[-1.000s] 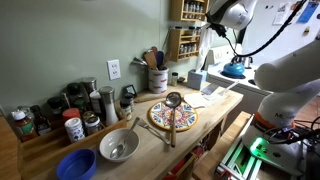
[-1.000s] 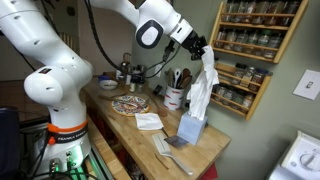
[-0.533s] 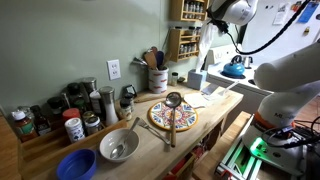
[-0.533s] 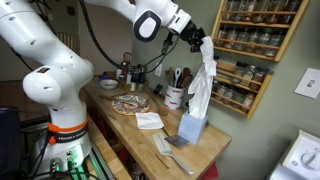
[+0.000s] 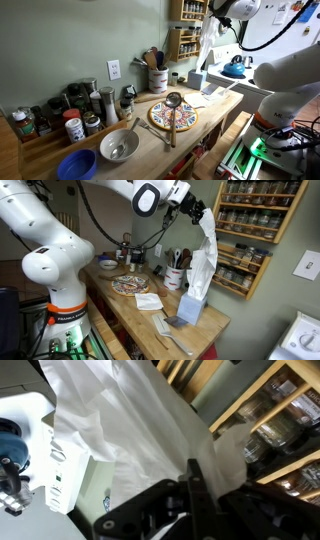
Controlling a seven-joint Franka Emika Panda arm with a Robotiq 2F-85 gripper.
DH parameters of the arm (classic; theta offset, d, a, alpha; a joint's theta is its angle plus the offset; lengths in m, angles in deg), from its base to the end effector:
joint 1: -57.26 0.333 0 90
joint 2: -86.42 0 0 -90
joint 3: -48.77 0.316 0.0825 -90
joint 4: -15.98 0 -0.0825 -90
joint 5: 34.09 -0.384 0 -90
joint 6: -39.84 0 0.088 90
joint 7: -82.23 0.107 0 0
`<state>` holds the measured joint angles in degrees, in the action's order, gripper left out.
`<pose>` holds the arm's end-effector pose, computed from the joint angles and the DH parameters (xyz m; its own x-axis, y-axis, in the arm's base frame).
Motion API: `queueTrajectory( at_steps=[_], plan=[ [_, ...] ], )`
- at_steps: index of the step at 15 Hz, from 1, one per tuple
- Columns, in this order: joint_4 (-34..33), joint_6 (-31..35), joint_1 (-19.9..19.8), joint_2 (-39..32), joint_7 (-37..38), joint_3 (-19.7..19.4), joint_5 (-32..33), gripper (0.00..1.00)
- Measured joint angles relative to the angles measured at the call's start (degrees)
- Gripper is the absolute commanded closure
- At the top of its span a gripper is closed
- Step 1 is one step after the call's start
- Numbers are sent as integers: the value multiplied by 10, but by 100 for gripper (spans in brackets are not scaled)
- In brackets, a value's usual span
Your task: Remove two pieces of napkins from the box and put them on the orange plate
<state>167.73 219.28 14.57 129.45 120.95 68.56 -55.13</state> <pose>0.3435 -0.1452 0.6061 -0.1814 -0.7326 0.6561 -0.5889 -0.4534 -0.6691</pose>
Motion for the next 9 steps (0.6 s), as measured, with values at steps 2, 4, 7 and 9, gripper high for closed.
queueTrajectory(
  at_steps=[2,4,7,9],
  plan=[
    [-4,-4,-4,6,0,0,5,100],
    [-9,-13,-7,13,0,0,9,100],
    [-21,-28,-16,24,0,1,22,100],
    [-31,-41,-24,33,1,1,29,100]
  ],
)
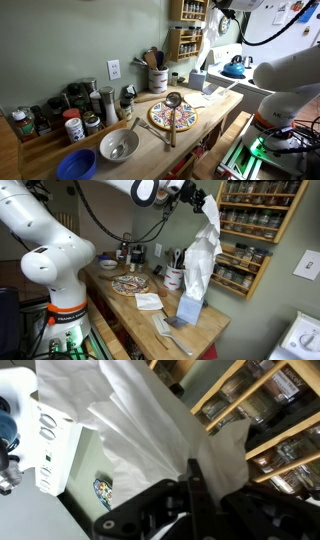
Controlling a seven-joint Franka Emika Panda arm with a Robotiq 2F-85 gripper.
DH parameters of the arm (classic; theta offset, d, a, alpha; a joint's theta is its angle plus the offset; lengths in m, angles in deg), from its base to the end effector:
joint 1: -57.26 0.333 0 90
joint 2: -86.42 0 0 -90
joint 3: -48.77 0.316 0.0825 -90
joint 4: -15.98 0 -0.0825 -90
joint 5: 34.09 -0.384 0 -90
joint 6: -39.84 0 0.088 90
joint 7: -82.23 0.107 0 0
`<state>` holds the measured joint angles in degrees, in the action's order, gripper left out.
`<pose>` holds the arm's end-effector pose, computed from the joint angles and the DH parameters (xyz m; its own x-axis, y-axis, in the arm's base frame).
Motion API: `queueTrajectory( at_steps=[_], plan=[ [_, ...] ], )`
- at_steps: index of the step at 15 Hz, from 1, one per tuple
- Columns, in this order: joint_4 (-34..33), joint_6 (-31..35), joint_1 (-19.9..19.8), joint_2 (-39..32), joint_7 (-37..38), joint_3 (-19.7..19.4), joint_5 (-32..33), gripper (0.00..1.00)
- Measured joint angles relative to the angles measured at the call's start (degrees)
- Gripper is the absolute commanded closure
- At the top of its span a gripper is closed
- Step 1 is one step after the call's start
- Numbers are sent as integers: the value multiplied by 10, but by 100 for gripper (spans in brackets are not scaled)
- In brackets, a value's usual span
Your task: Remove two pieces of napkins from the box and put them on the orange plate
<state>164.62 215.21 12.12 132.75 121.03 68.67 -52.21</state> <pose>0.3344 -0.1391 0.6443 -0.1887 -0.6866 0.7021 -0.5912 -0.4915 -0.6395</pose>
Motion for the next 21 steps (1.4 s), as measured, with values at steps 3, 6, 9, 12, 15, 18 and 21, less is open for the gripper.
queueTrajectory(
  at_steps=[3,6,9,12,15,18,21],
  plan=[
    [-14,-16,-11,10,2,0,12,100],
    [-25,-29,-15,17,3,0,19,100],
    [-36,-120,14,30,2,-13,21,100],
    [-40,-249,74,55,0,-43,40,100],
    [-41,-354,153,79,-1,-72,46,100],
    [-42,-418,236,85,-1,-93,44,100],
    [-33,-451,306,76,-12,-121,35,100]
  ],
)
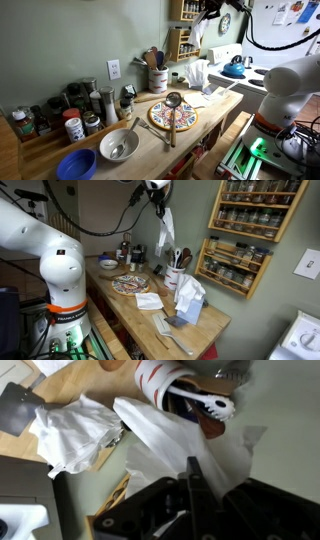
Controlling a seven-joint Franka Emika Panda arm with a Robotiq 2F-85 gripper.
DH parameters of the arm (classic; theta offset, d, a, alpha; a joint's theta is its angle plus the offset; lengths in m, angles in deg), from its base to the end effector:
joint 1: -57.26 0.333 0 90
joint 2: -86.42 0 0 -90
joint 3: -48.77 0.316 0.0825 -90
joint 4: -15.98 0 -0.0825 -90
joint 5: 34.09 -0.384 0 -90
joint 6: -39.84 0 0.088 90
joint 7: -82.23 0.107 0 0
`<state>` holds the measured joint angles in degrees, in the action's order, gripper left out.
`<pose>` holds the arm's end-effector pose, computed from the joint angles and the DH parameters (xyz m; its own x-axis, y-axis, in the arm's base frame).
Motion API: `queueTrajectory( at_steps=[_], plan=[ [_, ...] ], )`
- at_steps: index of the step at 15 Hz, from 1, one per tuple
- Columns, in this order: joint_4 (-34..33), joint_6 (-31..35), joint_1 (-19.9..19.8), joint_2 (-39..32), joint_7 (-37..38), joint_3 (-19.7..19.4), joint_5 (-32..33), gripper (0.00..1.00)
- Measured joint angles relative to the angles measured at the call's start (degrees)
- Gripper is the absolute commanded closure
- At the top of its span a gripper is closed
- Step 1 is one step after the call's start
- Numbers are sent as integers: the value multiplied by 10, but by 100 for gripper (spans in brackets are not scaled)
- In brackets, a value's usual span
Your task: Remove two pieces of napkins from the box and put them on the orange plate
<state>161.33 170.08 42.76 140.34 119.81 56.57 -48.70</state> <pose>0.3181 -0.0161 0.6274 0.4889 -0.7749 0.4006 -0.5999 -0.6321 -0.4906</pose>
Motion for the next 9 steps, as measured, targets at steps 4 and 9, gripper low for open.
queueTrajectory(
  at_steps=[4,9],
  plan=[
    [20,-2,74,-40,-39,-28,-45,100],
    [33,-2,132,-110,-114,-79,-121,99]
  ],
)
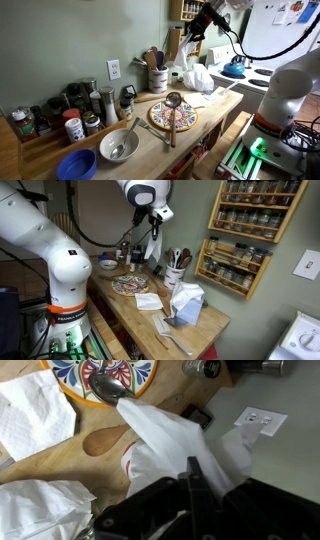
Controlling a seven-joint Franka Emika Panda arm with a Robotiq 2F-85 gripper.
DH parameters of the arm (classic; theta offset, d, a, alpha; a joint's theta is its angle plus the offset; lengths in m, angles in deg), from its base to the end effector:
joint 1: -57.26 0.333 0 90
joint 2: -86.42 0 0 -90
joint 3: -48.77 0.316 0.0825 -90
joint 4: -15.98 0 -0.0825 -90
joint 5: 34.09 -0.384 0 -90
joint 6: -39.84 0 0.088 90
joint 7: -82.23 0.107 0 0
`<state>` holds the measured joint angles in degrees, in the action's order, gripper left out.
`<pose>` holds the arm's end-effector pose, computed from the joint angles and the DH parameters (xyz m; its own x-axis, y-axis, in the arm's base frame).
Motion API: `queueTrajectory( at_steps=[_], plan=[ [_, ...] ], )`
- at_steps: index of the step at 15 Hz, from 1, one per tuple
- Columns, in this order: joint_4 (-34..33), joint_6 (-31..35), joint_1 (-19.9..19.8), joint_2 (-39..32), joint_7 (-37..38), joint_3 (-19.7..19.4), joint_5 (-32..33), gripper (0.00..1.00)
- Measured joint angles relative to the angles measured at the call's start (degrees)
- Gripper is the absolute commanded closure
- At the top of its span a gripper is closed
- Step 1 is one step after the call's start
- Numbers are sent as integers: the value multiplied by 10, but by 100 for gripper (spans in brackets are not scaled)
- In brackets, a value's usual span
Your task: Remove two pieces of napkins from the box and put them on the orange plate
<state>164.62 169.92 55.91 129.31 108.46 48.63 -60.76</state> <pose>0.3625 0.0018 0.5372 0.7300 -0.6731 0.1184 -0.5207 -0.6600 -0.5416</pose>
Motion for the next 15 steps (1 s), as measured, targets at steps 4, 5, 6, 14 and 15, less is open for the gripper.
queueTrajectory(
  at_steps=[4,5,6,14,15],
  plan=[
    [-5,0,-4,1,0,6,0,100],
    [-5,0,-4,2,0,6,0,100],
    [-4,0,-4,1,0,6,0,100],
    [38,-20,65,-81,-51,11,-77,100],
    [42,-20,67,-97,-51,16,-80,100]
  ],
)
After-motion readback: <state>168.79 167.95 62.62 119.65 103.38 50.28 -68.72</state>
